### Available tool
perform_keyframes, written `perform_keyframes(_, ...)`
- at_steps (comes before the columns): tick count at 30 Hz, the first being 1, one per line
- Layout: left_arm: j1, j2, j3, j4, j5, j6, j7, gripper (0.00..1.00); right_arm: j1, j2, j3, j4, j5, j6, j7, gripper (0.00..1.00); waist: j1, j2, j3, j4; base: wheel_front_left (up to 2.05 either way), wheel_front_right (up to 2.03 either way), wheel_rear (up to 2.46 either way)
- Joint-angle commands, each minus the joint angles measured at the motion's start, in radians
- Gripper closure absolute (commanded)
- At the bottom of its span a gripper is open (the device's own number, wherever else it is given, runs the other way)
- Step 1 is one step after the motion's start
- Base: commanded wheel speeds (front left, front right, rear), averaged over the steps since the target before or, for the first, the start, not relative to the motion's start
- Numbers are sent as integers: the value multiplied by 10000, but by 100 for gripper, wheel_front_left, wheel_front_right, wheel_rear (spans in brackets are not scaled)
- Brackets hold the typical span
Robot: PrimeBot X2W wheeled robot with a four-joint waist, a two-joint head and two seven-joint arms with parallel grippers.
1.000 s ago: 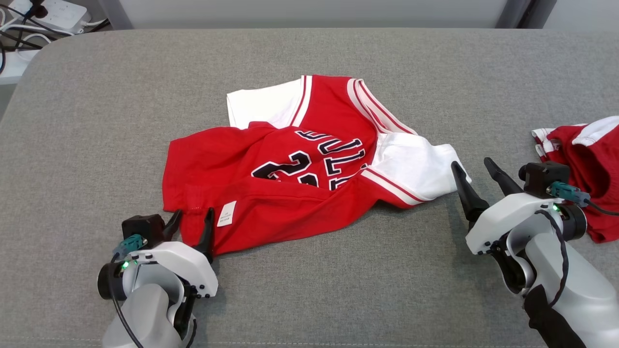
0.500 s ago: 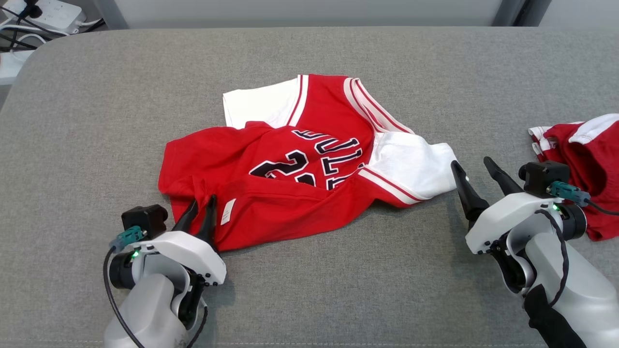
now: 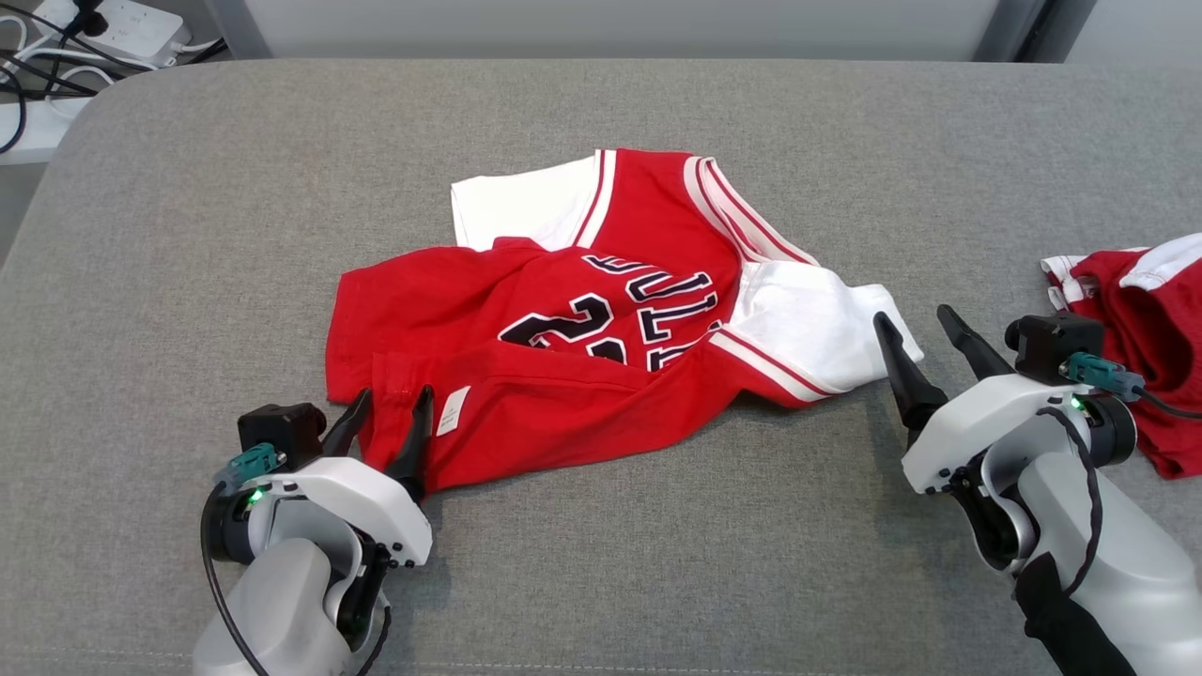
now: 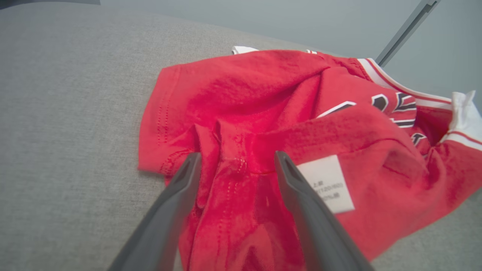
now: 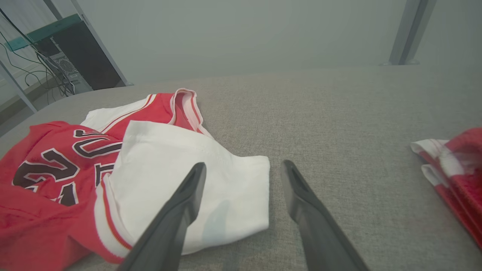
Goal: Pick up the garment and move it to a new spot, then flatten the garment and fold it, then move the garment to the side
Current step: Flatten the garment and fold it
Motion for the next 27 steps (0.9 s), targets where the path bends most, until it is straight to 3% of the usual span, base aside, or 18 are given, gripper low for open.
perform_keyframes(1, -104, 270, 243, -172, -89, -70, -105, 2, -31, 29, 88, -170, 24, 42, -134, 0, 0, 0, 6, -28, 0, 0, 0)
perform_keyframes(5, -132, 297, 243, -189, 9, -70, -105, 1, -45, 4, 88, -159, 34, 42, -134, 0, 0, 0, 4, -98, 0, 0, 0)
perform_keyframes(12, -207, 267, 283, 19, 106, -70, -105, 8, -52, 18, 48, -126, 40, 42, -134, 0, 0, 0, 30, -176, 0, 0, 0)
perform_keyframes(17, -236, 233, 248, -39, 270, -70, -105, 23, -37, 15, -12, -136, 30, 42, -134, 0, 0, 0, 53, -155, 0, 0, 0)
perform_keyframes(20, -249, 208, 160, -22, 382, -70, -105, 48, -20, 21, -27, -122, 23, 42, -134, 0, 0, 0, 52, -131, 0, 0, 0)
perform_keyframes(24, -274, 195, 122, 74, 451, -71, -105, 63, -31, 55, -23, -112, -7, 42, -134, 0, 0, 0, 55, -127, 0, 0, 0)
perform_keyframes(27, -313, 183, 127, 151, 482, -71, -105, 65, -35, 70, -34, -113, -12, 42, -134, 0, 0, 0, 52, -133, 0, 0, 0)
